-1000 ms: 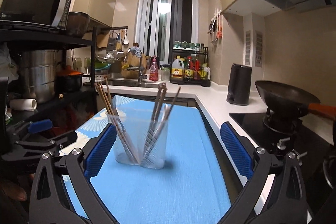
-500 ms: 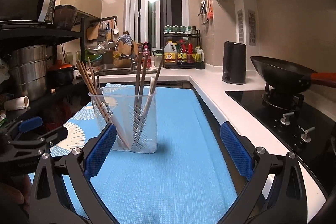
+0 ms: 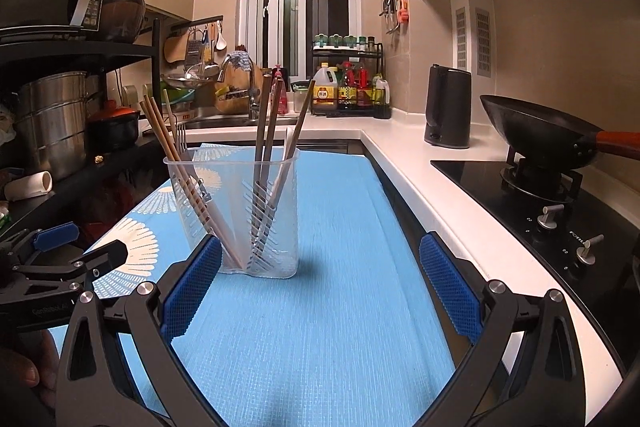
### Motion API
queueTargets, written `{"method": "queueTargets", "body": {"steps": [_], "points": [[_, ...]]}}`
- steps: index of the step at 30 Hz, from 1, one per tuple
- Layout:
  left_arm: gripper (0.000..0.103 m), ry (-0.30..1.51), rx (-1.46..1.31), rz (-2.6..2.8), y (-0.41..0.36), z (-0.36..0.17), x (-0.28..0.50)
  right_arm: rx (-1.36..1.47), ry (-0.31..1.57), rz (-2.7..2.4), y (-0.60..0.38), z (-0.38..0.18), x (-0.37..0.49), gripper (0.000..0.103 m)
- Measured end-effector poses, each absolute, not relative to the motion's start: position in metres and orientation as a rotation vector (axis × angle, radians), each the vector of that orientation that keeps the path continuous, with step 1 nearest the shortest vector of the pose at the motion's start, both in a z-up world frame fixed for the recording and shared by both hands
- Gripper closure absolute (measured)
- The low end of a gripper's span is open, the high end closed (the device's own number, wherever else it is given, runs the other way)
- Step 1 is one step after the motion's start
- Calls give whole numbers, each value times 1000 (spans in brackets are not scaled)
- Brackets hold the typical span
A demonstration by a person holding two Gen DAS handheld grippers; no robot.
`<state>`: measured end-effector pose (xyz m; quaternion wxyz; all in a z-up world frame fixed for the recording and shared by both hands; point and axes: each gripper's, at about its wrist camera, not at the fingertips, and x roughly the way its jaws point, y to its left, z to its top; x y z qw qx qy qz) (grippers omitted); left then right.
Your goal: Organize utensils
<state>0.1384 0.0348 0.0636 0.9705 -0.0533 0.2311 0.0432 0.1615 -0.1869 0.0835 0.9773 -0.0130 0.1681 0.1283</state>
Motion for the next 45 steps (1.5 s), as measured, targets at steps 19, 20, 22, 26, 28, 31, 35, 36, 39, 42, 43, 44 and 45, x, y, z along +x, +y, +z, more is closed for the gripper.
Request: {"method": "queueTargets", "body": {"steps": [19, 20, 22, 26, 28, 31, 35, 36, 39, 42, 43, 44, 45], "points": [[8, 466, -108, 92, 35, 65, 137, -38, 339, 258, -185, 83, 162, 6], [8, 466, -108, 93, 35, 65, 137, -37, 341, 259, -185, 83, 162, 6], [8, 468, -108, 92, 35, 65, 137, -36, 342, 258, -185, 82, 162, 6], [8, 466, -106, 92, 35, 65, 137, -36, 338, 258, -186, 82, 163, 6], [8, 466, -104, 91, 34, 65, 138, -35, 340, 258, -186, 82, 163, 6], [8, 465, -102, 91, 32, 65, 138, -36, 337, 258, -186, 82, 163, 6], [8, 467, -103, 90, 32, 65, 138, -37, 337, 259, -186, 81, 163, 6], [8, 466, -102, 90, 32, 65, 138, -37, 337, 259, -186, 81, 163, 6], [8, 466, -104, 90, 32, 65, 138, -37, 338, 259, -186, 81, 163, 6], [8, 465, -102, 89, 32, 65, 138, -38, 338, 260, -186, 81, 163, 6], [8, 465, -101, 89, 32, 65, 138, -38, 338, 259, -186, 81, 163, 6], [8, 465, -100, 88, 31, 65, 139, -38, 337, 260, -186, 81, 163, 6], [8, 465, -99, 86, 30, 65, 139, -38, 337, 260, -186, 81, 163, 6]]}}
